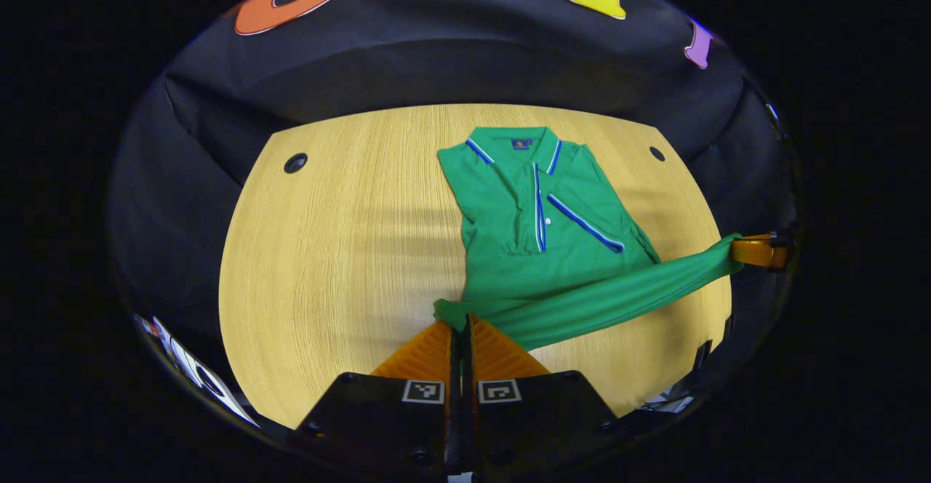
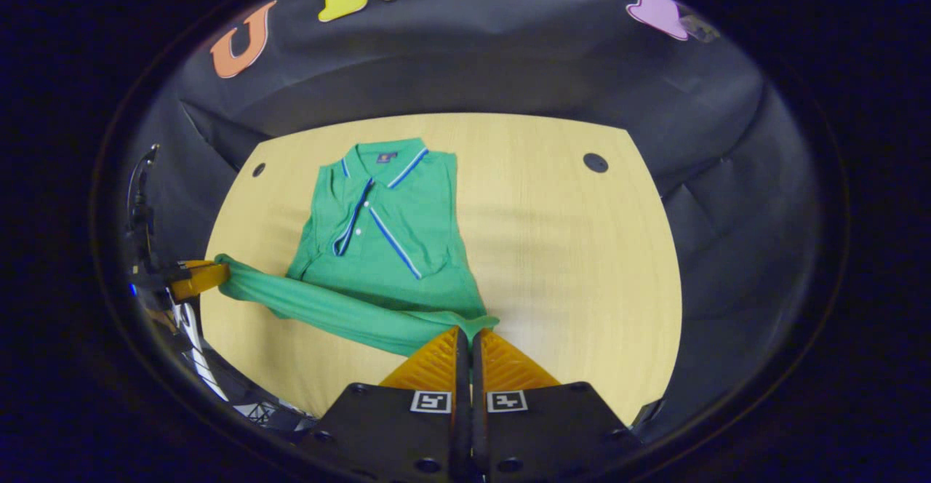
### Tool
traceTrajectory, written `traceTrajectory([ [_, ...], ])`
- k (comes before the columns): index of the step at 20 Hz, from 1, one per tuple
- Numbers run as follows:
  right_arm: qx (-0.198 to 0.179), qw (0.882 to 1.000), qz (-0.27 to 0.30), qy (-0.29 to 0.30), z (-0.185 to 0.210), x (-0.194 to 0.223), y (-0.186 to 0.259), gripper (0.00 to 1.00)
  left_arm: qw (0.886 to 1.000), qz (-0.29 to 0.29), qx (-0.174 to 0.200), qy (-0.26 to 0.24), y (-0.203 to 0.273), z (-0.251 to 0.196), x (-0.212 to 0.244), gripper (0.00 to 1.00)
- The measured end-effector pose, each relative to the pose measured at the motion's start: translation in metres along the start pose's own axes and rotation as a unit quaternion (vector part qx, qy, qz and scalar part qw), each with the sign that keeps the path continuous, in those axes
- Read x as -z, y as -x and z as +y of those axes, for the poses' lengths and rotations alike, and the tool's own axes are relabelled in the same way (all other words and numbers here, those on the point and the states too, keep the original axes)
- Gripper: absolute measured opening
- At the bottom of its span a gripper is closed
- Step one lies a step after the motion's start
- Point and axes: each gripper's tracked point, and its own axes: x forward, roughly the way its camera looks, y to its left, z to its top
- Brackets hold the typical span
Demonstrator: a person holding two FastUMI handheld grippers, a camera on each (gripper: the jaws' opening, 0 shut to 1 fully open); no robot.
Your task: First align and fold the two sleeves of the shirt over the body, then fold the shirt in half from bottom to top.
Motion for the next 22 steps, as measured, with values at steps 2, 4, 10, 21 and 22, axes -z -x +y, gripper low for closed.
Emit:
traceTrajectory([
  [2, 0.006, 1.000, -0.015, 0.009, -0.001, -0.025, -0.009, 0.03, 1.000, -0.011, -0.007, 0.004, -0.009, 0.005, -0.024, 0.03],
  [4, 0.003, 1.000, -0.028, 0.002, 0.003, -0.051, -0.022, 0.03, 1.000, -0.023, -0.015, -0.001, -0.021, 0.008, -0.049, 0.03],
  [10, 0.013, 0.997, -0.077, -0.016, -0.006, -0.123, -0.071, 0.03, 0.998, -0.055, -0.035, 0.001, -0.068, 0.021, -0.113, 0.03],
  [21, 0.001, 0.990, -0.140, -0.001, 0.011, -0.198, -0.187, 0.07, 0.993, -0.081, -0.090, -0.010, -0.179, 0.055, -0.159, 0.03],
  [22, -0.001, 0.990, -0.140, -0.005, 0.010, -0.199, -0.194, 0.03, 0.993, -0.076, -0.091, -0.006, -0.187, 0.056, -0.156, 0.03],
])
